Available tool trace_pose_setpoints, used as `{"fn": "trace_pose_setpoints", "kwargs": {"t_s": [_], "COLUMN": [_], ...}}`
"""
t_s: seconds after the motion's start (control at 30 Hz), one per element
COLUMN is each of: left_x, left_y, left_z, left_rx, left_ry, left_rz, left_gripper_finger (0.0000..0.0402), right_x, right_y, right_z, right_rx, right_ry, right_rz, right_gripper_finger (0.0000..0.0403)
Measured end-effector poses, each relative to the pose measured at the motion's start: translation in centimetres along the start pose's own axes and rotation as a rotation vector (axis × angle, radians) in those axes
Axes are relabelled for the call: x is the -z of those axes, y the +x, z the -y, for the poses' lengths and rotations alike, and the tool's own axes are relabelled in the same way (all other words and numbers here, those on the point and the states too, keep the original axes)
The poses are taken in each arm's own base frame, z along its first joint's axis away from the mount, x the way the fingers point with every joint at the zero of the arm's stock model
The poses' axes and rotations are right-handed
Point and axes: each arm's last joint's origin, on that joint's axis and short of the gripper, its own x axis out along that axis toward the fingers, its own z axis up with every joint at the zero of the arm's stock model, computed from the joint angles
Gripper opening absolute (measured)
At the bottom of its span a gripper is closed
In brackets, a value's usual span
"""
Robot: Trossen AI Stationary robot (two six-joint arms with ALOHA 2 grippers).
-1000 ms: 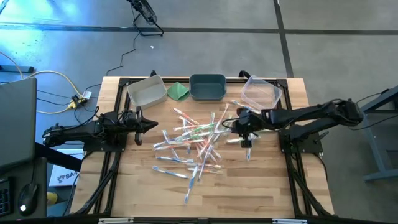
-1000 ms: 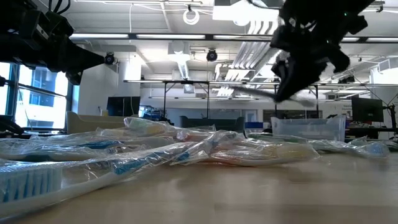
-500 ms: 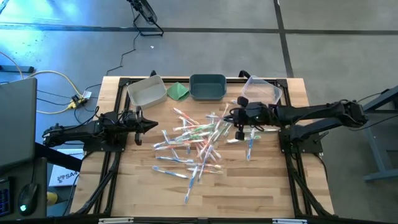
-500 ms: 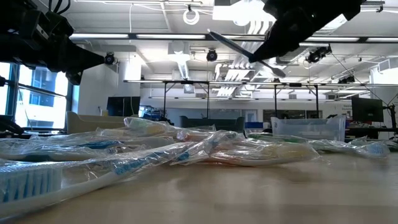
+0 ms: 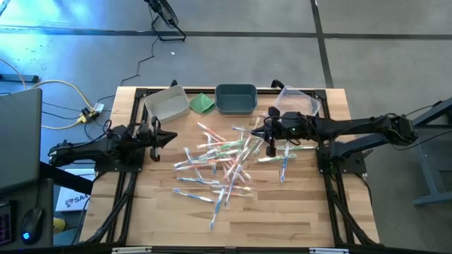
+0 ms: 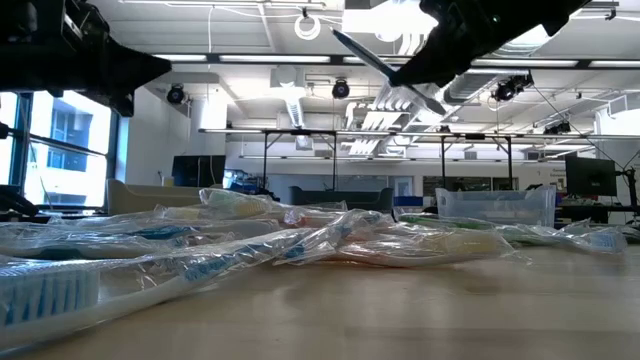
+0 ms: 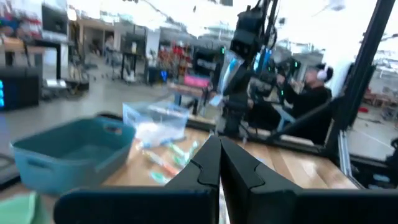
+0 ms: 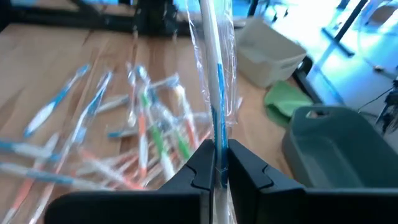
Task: Pick & Place Toothbrushes
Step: Put the blue toothbrush into the gray bin
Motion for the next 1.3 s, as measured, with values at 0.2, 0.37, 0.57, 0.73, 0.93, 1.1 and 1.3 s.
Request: {"fn": "trace_pose_setpoints", "kwargs": {"t_s": [0.2,0.37,0.57,0.73,0.93,1.1,1.3], "left_x": [-0.5,-0.3,0.3,-0.2,-0.8,-0.6,-0.4], "left_y": [0.0,0.2,0.7,1.3,2.0,2.7,3.9], "left_z": [0.1,0.0,-0.2,-0.3,-0.1,-0.1,0.0], "left_rx": [0.007,-0.012,-0.089,-0.133,-0.123,-0.121,-0.084], "left_ry": [0.000,0.008,0.034,0.035,0.064,0.053,0.011], "left_rz": [0.049,0.026,-0.026,0.027,0.099,0.099,0.109], "left_gripper_finger": [0.0000,0.0001,0.0048,0.0111,0.0133,0.0129,0.0127], "right_x": [-0.6,-1.0,-1.0,-1.0,-1.0,-0.4,0.2], "right_y": [0.0,0.0,0.0,0.0,1.6,4.0,6.0], "right_z": [1.0,1.5,1.8,1.8,1.7,1.5,1.4], "right_rx": [0.043,0.065,0.051,0.051,0.032,0.005,0.008], "right_ry": [0.018,0.026,0.029,0.033,0.058,0.056,0.065], "right_rz": [0.072,0.111,0.117,0.122,0.167,0.188,0.215], "right_gripper_finger": [0.0018,0.0018,0.0018,0.0018,0.0018,0.0018,0.0018]}}
